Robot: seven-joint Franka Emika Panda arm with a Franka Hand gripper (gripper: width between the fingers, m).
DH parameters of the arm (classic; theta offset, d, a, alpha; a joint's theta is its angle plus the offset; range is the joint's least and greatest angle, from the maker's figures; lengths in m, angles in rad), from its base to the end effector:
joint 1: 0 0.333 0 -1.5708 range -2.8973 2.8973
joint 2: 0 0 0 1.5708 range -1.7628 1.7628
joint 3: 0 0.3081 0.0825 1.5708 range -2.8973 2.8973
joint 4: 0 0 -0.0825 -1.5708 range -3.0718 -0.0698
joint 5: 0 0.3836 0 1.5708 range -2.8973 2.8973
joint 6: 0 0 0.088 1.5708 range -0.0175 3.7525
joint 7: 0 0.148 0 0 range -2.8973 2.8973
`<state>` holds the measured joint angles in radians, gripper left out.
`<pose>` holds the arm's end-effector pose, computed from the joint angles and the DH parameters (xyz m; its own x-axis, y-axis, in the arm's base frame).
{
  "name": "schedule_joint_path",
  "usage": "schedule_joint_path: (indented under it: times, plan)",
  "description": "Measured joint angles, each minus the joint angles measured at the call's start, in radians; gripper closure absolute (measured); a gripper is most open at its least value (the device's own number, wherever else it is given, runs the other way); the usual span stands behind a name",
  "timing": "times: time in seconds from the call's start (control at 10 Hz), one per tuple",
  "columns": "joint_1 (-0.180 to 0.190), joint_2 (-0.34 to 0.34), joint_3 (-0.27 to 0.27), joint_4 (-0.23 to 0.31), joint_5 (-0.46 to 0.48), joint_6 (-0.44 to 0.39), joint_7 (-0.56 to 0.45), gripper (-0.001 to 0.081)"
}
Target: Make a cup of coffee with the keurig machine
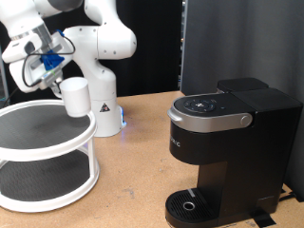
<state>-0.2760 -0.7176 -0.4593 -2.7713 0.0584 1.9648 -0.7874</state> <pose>0.2543 -0.1828 0.3438 0.9825 0.1234 0.1393 0.1645 -0.9257 -0.3406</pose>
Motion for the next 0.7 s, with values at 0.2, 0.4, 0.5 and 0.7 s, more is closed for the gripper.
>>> schedule_joint_path:
  times: [0.2,0.4,0.5,0.7]
  plan:
    - [0.0,-0.048,0.0,0.05,0.0,-0.096,0.0,0.0733]
    - [0.0,-0.072,0.002,0.096,-0.017,-0.179,0.0,0.0733]
    - [0.0,-0.071,0.001,0.093,-0.016,-0.178,0.0,0.0733]
    - [0.003,-0.071,0.003,0.083,0.005,-0.162,0.001,0.0733]
